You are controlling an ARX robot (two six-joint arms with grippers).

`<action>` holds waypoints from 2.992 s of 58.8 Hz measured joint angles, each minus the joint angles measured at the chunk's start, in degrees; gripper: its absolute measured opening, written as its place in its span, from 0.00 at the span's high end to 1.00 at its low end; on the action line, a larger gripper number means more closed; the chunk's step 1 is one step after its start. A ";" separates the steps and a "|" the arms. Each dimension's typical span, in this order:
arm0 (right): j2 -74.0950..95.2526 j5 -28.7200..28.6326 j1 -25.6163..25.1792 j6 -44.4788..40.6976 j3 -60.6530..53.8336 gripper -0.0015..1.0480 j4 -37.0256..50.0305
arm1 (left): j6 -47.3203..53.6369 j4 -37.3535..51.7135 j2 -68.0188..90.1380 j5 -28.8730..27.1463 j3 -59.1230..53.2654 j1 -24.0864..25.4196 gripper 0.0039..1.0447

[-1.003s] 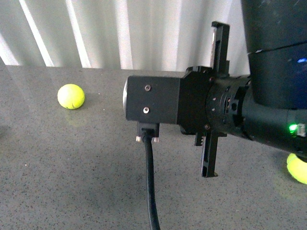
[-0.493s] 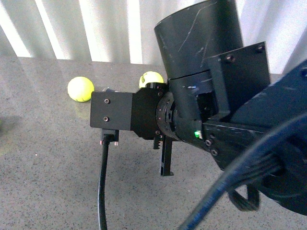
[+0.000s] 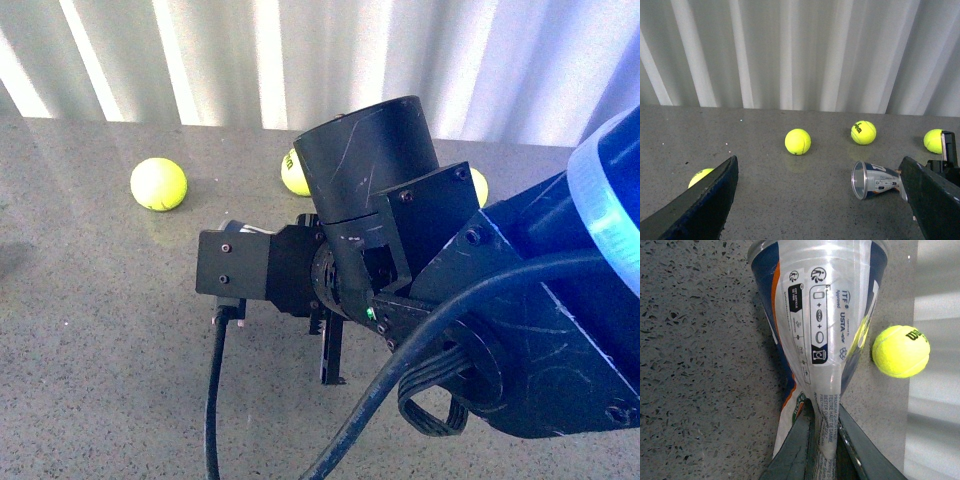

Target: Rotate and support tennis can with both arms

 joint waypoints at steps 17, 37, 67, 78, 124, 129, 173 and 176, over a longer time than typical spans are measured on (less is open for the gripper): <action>0.07 -0.48 -0.02 2.75 0.02 0.83 1.68 | 0.00 0.00 0.00 0.00 0.00 -0.02 0.06; 0.07 -1.11 0.26 4.28 0.39 0.53 1.84 | 0.00 0.00 0.00 0.00 0.00 -0.02 0.06; -13.66 -3.72 -1.55 12.74 -7.96 0.07 -3.98 | 0.00 0.00 0.00 0.00 0.00 -0.02 0.06; -22.75 -3.43 -6.25 21.70 -13.29 0.07 -3.54 | 0.00 0.00 0.00 0.00 0.00 -0.02 0.06; -76.98 33.92 -7.80 28.76 -27.63 0.07 11.15 | 0.00 0.00 0.00 0.00 0.00 -0.02 0.06; -83.38 26.03 -7.26 37.42 -27.82 0.20 -6.03 | 0.00 0.00 0.00 0.04 0.00 -0.02 0.06; -110.49 -4.90 -36.61 62.27 -54.36 0.97 -20.70 | 0.00 0.00 -0.02 -0.07 0.00 0.00 0.06; -111.34 -5.07 -36.76 62.29 -54.93 0.97 -20.70 | 0.00 0.00 -0.02 -0.04 0.00 -0.02 0.06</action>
